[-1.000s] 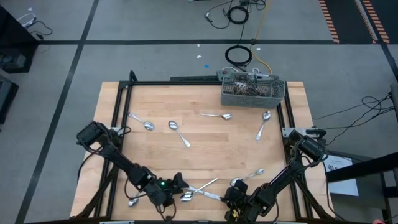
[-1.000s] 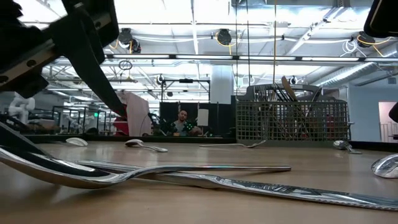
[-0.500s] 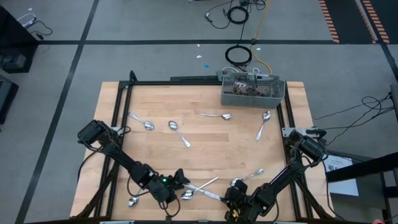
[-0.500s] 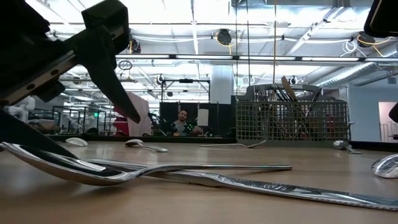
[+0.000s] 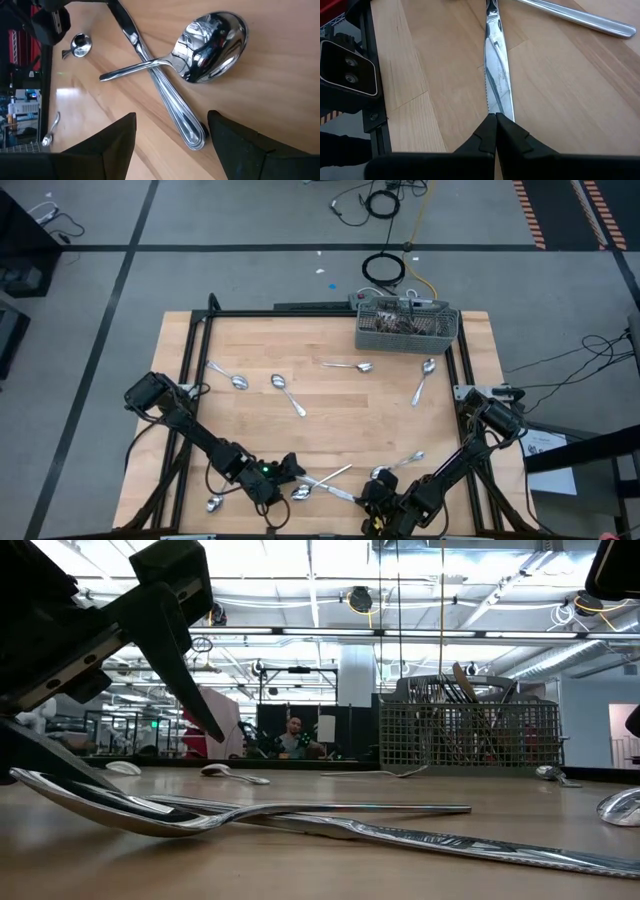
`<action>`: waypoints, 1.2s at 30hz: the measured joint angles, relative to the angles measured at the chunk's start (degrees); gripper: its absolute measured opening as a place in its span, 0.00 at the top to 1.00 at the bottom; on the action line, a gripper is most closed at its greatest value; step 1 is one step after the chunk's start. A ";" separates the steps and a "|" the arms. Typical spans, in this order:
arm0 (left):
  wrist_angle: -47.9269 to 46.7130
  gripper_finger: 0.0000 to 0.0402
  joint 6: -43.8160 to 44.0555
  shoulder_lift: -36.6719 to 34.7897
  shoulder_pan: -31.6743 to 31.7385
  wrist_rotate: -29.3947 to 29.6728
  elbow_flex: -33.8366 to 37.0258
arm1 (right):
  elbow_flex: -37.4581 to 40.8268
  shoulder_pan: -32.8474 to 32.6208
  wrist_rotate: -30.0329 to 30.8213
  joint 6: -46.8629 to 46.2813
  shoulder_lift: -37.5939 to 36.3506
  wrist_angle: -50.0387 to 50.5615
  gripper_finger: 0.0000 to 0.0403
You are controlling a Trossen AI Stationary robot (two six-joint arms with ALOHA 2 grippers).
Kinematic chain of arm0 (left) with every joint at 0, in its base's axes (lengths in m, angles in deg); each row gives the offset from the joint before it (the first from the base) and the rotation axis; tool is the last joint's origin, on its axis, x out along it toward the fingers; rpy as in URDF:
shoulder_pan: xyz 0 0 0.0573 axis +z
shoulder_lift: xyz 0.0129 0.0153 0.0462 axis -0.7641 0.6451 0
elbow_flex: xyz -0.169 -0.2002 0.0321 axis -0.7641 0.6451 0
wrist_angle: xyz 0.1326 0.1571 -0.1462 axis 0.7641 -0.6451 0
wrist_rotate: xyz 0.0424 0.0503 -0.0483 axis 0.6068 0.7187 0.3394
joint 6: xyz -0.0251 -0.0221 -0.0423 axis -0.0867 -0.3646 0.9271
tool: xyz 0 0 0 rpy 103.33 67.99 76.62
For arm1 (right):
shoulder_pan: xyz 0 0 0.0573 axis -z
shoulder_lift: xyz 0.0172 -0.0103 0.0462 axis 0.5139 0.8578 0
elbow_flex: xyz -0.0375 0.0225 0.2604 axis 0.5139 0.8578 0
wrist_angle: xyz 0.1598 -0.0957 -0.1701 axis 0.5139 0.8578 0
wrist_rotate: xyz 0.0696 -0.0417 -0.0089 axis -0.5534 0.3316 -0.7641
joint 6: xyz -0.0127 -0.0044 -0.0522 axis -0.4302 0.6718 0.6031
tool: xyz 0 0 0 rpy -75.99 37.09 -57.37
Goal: Sort silverware
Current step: Put the silver table knife into the gray utensil holder
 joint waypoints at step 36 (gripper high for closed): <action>-3.35 0.35 -2.29 -0.20 1.88 -0.20 -0.11 | -0.02 0.00 0.01 0.49 0.00 -0.33 1.00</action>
